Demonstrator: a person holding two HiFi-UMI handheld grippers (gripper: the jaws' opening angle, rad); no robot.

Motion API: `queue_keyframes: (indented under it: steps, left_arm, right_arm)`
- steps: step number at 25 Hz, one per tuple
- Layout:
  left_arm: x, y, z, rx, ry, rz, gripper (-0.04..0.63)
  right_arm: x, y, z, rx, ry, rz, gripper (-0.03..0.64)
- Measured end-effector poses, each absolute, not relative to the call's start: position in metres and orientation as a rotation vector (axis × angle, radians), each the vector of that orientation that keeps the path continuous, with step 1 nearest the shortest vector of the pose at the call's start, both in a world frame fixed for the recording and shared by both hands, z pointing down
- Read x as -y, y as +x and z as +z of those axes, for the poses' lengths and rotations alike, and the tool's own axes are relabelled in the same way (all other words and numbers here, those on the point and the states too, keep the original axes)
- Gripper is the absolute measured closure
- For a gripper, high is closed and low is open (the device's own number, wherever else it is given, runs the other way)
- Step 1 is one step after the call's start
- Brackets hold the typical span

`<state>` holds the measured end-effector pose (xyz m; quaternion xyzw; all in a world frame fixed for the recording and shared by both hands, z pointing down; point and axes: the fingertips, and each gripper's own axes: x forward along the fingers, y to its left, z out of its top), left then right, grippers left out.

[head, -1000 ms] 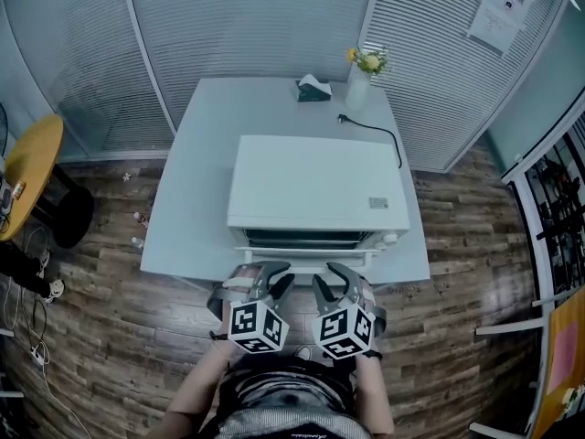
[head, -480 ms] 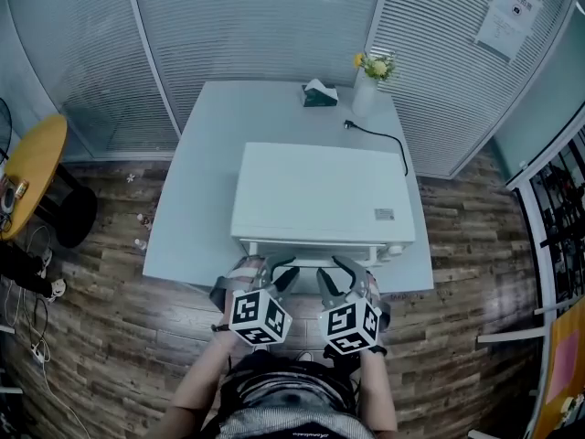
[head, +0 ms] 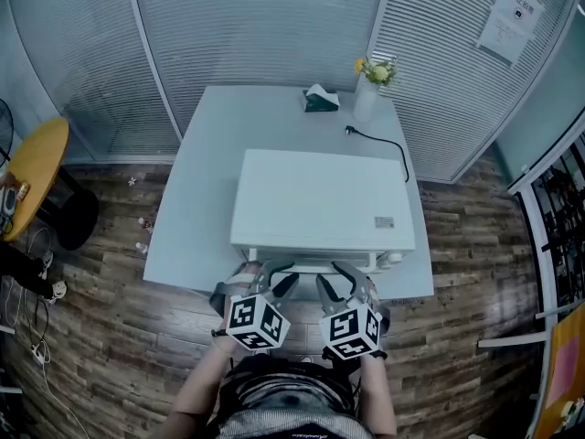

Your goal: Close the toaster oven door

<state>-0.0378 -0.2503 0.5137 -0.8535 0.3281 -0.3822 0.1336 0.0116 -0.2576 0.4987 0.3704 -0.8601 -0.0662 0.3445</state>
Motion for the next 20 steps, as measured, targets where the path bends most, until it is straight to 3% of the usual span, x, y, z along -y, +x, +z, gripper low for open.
queue_keyframes:
  steps: [8, 18, 20]
  left_arm:
    - [0.25, -0.04, 0.508, -1.072, -2.51, -1.024, 0.469]
    - [0.232, -0.035, 0.467, -1.354, -2.754, -0.536, 0.46]
    - [0.228, -0.031, 0.457, -1.357, -2.759, -0.483, 0.483]
  right_arm:
    - [0.256, 0.012, 0.493, 2.244, 1.033, -0.199, 0.469]
    - [0.24, 0.016, 0.46, 2.468, 1.202, -0.008, 0.518]
    - [0.235, 0.017, 0.458, 2.489, 1.211, 0.005, 0.531]
